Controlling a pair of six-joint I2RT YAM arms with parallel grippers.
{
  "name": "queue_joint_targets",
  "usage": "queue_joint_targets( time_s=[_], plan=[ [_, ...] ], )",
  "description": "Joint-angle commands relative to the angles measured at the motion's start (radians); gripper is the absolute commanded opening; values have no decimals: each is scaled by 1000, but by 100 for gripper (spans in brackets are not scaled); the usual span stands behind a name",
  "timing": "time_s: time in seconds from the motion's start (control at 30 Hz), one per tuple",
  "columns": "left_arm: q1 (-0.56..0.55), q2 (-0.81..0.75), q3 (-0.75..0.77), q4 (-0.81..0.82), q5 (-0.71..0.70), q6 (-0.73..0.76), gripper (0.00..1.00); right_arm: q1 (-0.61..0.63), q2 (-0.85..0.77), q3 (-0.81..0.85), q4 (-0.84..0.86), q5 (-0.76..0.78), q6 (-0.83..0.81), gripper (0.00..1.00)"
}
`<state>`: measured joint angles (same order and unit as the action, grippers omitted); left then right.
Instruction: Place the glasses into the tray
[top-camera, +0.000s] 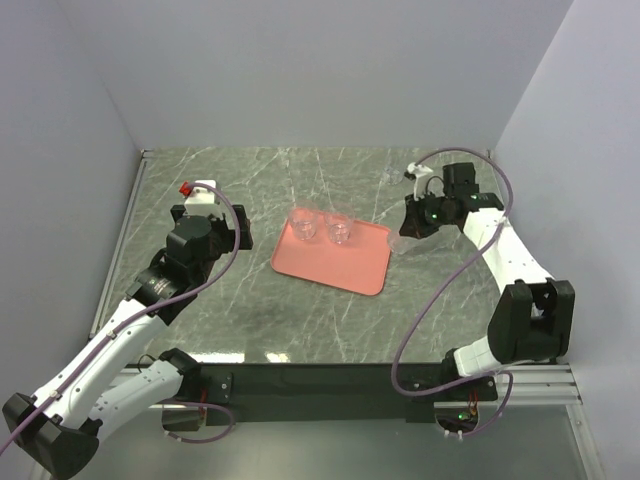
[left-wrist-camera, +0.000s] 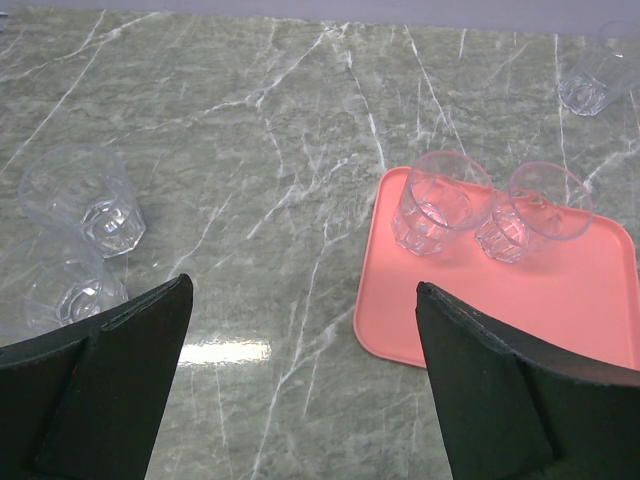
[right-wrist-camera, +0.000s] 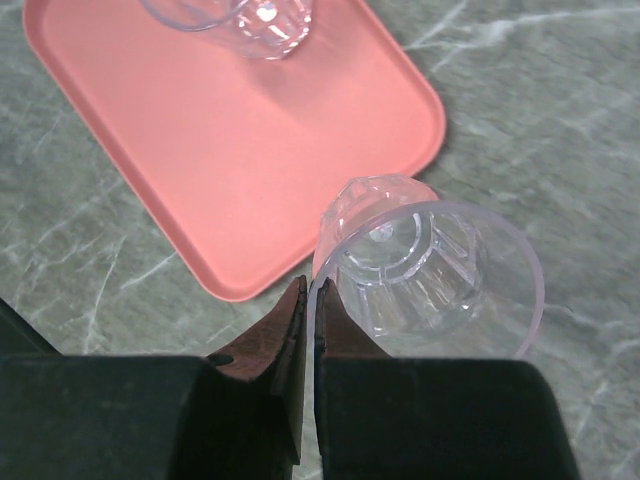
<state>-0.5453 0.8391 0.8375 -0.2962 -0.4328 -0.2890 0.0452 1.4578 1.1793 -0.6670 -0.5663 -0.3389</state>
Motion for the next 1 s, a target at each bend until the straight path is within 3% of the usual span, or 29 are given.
queue_joint_targets(
  time_s=[0.0,0.7,0.97],
  plan=[
    [4,-11,-8,42,12,19,99,53,10,25,37,34,-8,0],
    [4,14,-9,43,12,22,98,297,302,278,-29,229,-15,0],
    [4,23,-9,43,8,24,98,332,392,379,-54,298,-11,0]
  ],
)
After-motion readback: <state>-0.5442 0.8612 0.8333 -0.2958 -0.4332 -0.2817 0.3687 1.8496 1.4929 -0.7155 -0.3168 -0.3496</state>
